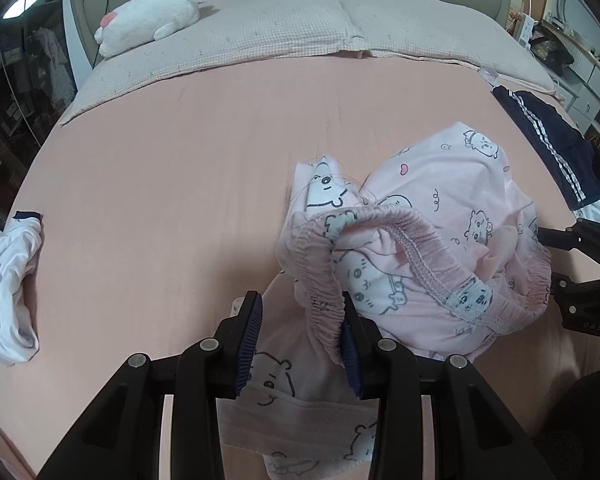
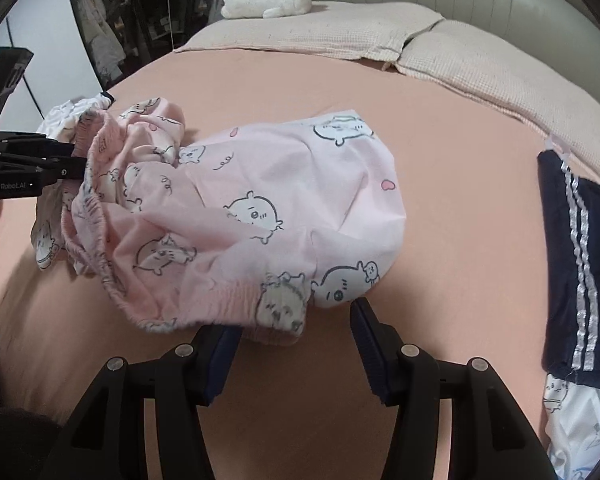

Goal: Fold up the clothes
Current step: 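Hold the hem with both grippers and spread the pink top apart, then lift the pink top by its hem with both grippers and lay it flat, then open both grippers and release the flattened pink top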

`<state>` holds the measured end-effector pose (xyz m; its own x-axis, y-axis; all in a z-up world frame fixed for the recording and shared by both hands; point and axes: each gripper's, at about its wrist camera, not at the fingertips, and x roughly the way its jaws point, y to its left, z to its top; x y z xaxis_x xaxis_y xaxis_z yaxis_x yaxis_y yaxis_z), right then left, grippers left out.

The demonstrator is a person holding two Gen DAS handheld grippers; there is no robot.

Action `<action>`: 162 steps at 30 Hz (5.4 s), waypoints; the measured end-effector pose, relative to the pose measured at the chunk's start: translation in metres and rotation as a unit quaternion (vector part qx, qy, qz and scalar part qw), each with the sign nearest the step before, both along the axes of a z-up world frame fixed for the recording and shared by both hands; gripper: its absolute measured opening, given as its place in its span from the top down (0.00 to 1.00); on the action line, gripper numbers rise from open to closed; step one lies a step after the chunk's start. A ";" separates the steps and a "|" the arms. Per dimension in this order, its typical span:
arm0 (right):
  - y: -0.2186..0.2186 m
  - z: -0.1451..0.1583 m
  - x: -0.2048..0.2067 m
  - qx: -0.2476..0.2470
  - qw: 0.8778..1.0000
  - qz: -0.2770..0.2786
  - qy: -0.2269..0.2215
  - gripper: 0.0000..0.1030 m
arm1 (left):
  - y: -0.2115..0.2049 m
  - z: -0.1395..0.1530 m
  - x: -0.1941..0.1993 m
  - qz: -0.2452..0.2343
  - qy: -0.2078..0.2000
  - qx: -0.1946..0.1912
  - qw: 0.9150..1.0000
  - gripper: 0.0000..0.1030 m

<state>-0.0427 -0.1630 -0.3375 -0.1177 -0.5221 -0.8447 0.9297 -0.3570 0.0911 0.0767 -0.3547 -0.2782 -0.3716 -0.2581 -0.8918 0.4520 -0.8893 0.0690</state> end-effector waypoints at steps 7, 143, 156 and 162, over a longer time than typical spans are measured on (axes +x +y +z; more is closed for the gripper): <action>0.009 0.000 -0.005 -0.008 1.000 -0.012 -0.015 0.59 | -0.004 0.014 -0.016 -0.017 0.002 -0.015 1.000 0.66; -0.061 0.026 -0.020 0.140 0.969 -0.116 -0.168 0.96 | -0.058 -0.038 0.074 0.075 0.082 0.086 0.990 0.88; -0.067 0.031 -0.012 0.144 0.974 -0.112 -0.137 0.96 | -0.055 -0.031 0.075 0.082 0.058 0.099 0.990 0.87; -0.068 0.031 -0.017 0.138 0.972 -0.118 -0.147 0.96 | -0.056 -0.033 0.074 0.087 0.053 0.110 0.989 0.86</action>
<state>-0.0596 -0.2306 -0.3061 0.0611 -0.2580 -0.9642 0.7673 -0.6056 0.2107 0.1502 -0.4110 -0.3113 -0.4335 -0.1309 -0.8916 0.5931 -0.7863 -0.1729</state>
